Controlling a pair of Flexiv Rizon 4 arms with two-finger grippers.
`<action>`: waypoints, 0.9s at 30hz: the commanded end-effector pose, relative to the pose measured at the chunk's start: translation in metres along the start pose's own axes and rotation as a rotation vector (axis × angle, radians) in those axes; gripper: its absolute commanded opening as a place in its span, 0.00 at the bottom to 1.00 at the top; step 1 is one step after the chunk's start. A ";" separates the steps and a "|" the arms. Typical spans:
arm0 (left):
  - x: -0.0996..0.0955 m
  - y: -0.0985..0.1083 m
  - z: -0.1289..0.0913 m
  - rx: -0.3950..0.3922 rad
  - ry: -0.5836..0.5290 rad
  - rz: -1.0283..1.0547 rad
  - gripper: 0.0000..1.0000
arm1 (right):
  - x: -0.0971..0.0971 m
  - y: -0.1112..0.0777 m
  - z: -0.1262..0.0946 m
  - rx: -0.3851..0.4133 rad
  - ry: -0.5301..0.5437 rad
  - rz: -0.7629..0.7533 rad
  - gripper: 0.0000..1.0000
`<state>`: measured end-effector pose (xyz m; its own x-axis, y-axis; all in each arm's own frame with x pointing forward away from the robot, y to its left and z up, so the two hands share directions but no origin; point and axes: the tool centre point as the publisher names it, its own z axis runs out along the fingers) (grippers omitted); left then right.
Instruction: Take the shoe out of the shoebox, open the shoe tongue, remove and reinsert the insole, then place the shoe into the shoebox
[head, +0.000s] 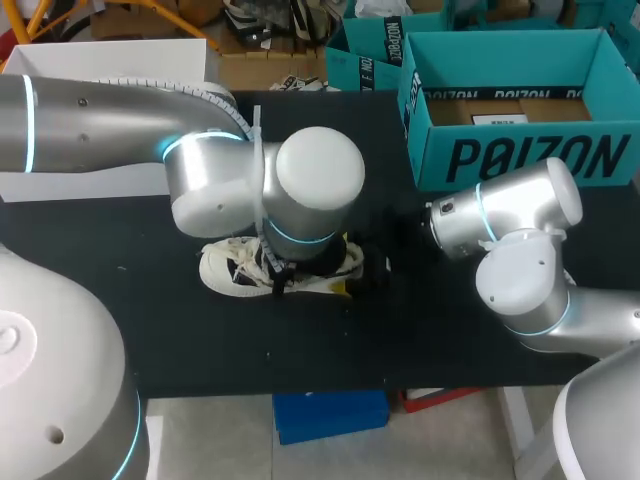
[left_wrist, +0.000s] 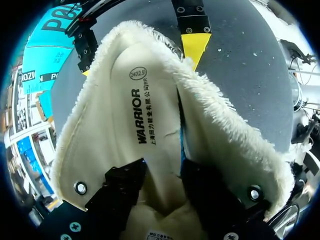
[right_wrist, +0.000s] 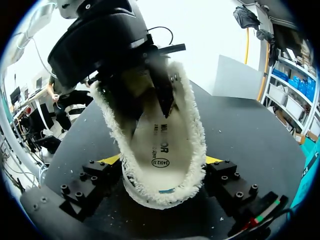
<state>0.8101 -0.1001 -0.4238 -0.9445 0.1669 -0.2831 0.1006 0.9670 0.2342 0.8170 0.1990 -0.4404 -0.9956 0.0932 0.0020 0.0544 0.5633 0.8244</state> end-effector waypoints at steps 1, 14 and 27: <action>0.008 0.004 0.089 0.002 -0.078 -0.012 0.46 | -0.001 -0.005 0.002 0.002 -0.001 0.003 0.00; -0.039 0.010 0.091 0.085 -0.175 -0.105 0.43 | -0.001 -0.005 0.002 0.002 -0.001 0.003 0.00; -0.047 0.005 0.095 0.175 -0.105 -0.067 0.00 | -0.001 -0.005 0.002 0.002 -0.001 0.003 0.00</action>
<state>0.8376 -0.0995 -0.4209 -0.8986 0.0997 -0.4272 0.0684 0.9938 0.0879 0.8191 0.1987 -0.4404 -0.9954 0.0962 0.0030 0.0569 0.5633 0.8243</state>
